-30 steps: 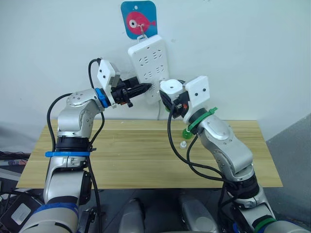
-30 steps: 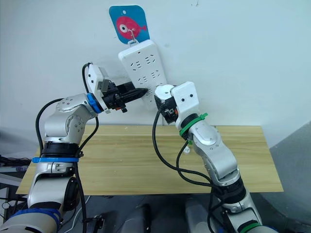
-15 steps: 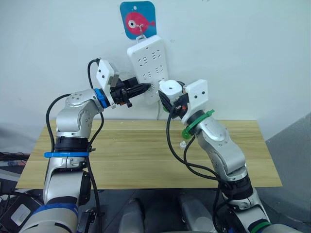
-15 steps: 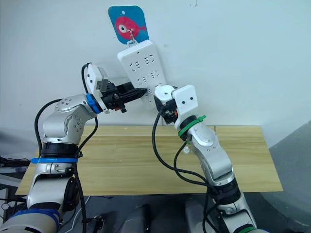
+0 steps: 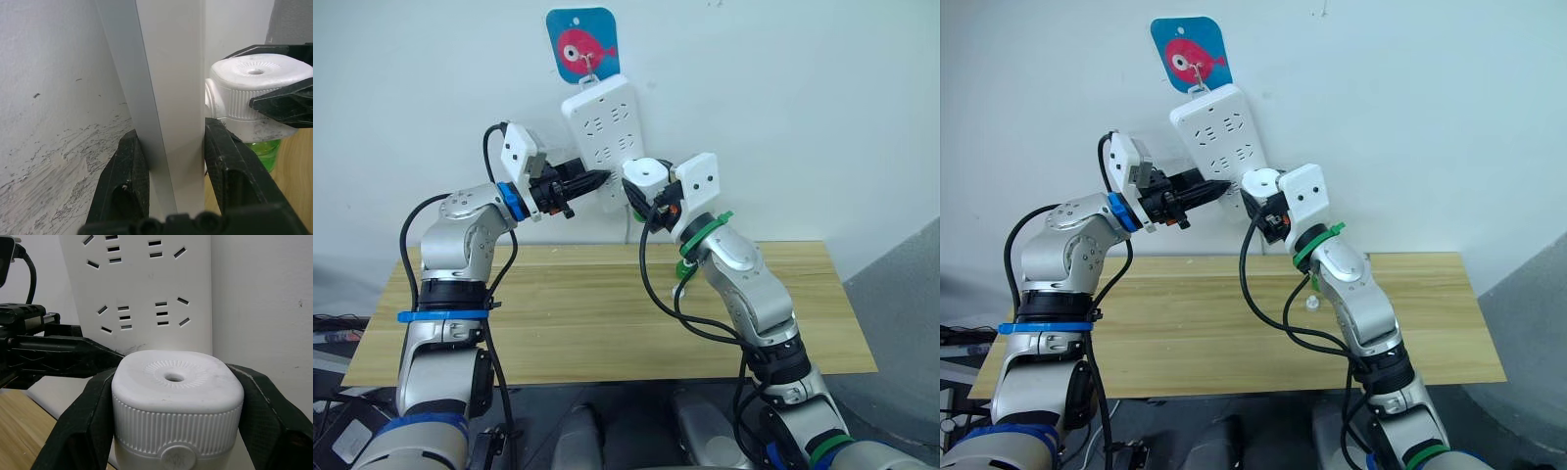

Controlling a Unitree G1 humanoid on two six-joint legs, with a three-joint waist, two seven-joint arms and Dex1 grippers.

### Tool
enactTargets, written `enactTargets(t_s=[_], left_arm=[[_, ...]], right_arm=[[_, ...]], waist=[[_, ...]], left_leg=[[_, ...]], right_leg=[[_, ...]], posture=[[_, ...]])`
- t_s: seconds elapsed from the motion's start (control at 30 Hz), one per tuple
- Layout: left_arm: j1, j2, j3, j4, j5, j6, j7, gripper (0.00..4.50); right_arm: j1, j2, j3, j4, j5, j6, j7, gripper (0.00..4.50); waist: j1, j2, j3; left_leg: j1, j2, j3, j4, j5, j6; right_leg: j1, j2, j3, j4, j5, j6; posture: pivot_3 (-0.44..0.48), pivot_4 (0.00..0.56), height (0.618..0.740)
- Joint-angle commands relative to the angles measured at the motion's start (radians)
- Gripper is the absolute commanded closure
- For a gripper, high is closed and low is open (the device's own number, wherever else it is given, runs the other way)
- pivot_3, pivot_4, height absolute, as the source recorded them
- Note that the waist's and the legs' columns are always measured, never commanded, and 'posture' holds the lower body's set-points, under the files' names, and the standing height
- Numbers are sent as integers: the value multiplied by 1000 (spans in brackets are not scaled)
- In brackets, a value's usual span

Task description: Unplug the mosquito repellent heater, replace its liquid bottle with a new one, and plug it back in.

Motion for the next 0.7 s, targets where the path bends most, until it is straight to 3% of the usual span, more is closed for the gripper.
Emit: enactTargets(t_s=[0.03,0.17,0.33,0.63,0.7], left_arm=[[-19,-16,0,-57,-21,2,10,3170],[-18,-16,3,-51,-13,-7,16,3170],[-21,-10,9,-25,7,-37,25,3171],[-39,-6,44,31,33,-105,102,3171],[-45,-2,57,44,39,-114,133,2453]], right_arm=[[-50,38,31,69,-14,-24,12,1477],[-45,44,9,64,0,1,13,1479],[-19,37,-24,-5,14,41,3,0],[68,-8,-10,-267,49,212,22,0],[88,-21,-4,-320,60,254,26,0]], waist=[[-4,0,0],[-5,0,0],[4,0,-1],[7,0,-1],[8,0,-1]], left_leg=[[1,0,0,0,0,0],[1,0,-1,0,1,0],[0,0,-2,-1,1,0],[-2,-1,-2,-2,1,0],[-2,-1,-2,-2,1,0]], right_leg=[[1,0,0,0,0,-1],[1,1,0,0,1,-1],[1,0,-2,-1,1,-1],[0,-2,-2,-3,1,-1],[0,-2,-2,-3,1,-1]], posture=[[-207,172,740],[-200,167,740],[-204,167,740],[-198,171,740],[-196,172,740]])
